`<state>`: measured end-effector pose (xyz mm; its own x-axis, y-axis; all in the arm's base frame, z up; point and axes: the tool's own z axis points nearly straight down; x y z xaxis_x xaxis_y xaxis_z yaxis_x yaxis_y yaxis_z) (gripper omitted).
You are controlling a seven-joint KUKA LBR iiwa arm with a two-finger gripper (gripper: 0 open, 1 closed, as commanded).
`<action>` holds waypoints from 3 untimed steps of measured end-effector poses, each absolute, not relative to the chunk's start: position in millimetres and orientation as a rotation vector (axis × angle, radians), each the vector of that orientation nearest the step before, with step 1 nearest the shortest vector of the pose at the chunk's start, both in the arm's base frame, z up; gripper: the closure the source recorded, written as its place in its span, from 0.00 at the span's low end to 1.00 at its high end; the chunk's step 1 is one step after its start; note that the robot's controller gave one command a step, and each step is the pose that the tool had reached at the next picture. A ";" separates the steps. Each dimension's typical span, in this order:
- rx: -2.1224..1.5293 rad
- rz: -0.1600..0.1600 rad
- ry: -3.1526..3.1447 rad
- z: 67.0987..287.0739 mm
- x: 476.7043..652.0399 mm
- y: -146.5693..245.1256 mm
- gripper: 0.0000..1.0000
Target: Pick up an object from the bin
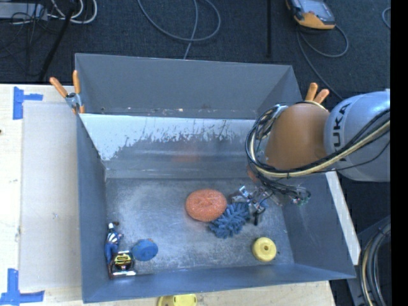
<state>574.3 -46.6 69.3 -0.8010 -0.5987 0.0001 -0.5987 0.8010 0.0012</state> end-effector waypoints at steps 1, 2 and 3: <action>0.991 -0.003 -2.978 72.2 573.5 -46.5 1.00; 0.989 -0.008 -2.971 87.1 571.3 -45.8 1.00; 0.991 -0.004 -2.978 109.1 572.8 -45.6 1.00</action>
Offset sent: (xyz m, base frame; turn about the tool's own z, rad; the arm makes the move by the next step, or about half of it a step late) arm -0.0002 0.0002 0.0895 0.0000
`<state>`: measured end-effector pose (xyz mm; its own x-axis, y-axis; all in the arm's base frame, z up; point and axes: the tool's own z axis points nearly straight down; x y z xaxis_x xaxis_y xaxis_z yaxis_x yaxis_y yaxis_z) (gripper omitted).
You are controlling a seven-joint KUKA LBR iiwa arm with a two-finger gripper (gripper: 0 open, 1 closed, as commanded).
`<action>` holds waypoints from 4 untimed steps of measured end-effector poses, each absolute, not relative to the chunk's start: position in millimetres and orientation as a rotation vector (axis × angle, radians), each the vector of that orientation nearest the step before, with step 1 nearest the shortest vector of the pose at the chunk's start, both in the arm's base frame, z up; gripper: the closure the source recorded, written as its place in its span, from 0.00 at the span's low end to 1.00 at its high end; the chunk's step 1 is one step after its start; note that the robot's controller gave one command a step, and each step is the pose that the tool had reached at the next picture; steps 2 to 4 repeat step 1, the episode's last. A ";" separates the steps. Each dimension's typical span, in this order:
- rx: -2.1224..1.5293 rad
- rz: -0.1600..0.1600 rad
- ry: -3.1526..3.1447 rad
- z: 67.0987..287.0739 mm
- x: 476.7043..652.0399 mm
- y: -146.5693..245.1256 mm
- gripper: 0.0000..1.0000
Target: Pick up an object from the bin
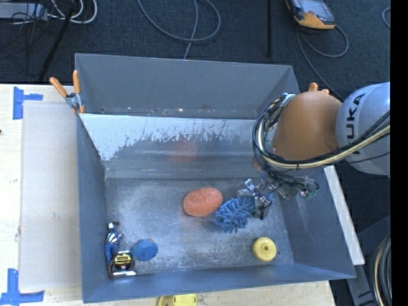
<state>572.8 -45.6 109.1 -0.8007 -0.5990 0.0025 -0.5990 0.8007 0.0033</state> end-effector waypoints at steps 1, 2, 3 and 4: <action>0.993 0.002 -2.985 119.1 574.9 -45.7 1.00; 0.993 0.002 -2.985 119.1 574.9 -45.7 1.00; 0.993 0.002 -2.985 119.1 574.9 -45.7 1.00; 0.993 0.002 -2.985 119.1 574.9 -45.7 1.00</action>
Offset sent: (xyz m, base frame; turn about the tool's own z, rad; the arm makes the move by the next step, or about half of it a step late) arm 0.0000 0.0001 0.0307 0.0000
